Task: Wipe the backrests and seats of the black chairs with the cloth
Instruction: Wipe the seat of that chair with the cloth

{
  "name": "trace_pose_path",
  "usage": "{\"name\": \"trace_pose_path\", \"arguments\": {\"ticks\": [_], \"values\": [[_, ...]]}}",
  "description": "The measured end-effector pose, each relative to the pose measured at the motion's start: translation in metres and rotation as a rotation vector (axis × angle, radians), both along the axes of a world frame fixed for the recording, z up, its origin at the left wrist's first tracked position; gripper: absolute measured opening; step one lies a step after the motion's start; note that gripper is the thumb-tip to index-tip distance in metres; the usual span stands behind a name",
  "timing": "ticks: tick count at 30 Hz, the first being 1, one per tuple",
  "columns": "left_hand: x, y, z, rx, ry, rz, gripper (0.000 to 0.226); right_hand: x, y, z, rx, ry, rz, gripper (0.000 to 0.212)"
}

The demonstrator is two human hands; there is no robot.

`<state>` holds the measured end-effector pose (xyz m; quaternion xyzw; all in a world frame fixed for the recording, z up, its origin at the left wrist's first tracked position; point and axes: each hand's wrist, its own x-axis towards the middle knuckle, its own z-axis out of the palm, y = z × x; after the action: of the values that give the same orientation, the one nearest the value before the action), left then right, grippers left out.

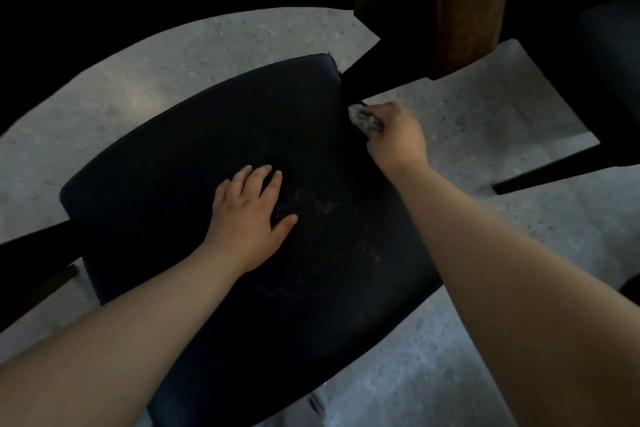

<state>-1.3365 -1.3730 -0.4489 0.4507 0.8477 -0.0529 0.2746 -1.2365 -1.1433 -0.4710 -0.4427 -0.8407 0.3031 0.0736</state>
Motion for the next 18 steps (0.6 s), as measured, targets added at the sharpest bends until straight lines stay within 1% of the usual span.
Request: {"name": "trace_pose_path", "arguments": {"ticks": [2, 7, 10, 12, 13, 15, 18], "values": [[-0.002, 0.000, 0.002, -0.005, -0.019, -0.005, 0.077, 0.009, -0.013, -0.003, -0.011, -0.016, -0.004, 0.037], [-0.002, 0.002, 0.006, -0.025, -0.038, 0.008, 0.076, 0.076, -0.065, 0.010, 0.021, -0.031, 0.247, 0.039], [-0.003, 0.005, 0.011, -0.029, -0.055, 0.013, 0.074, 0.106, -0.092, 0.023, -0.076, -0.023, 0.331, 0.036], [-0.007, 0.007, 0.019, -0.020, -0.086, 0.006, 0.073, 0.113, -0.096, 0.034, -0.151, 0.008, 0.304, 0.032], [-0.009, 0.006, 0.023, -0.004, -0.103, 0.015, 0.074, 0.111, -0.093, 0.039, -0.148, 0.037, 0.257, 0.030], [-0.008, 0.000, 0.034, 0.052, -0.133, 0.053, 0.077, 0.098, -0.080, 0.046, -0.089, 0.090, 0.151, 0.028], [0.010, -0.029, 0.047, 0.062, -0.182, 0.064, 0.085, 0.065, -0.058, 0.035, -0.034, 0.052, 0.116, 0.032]]}}
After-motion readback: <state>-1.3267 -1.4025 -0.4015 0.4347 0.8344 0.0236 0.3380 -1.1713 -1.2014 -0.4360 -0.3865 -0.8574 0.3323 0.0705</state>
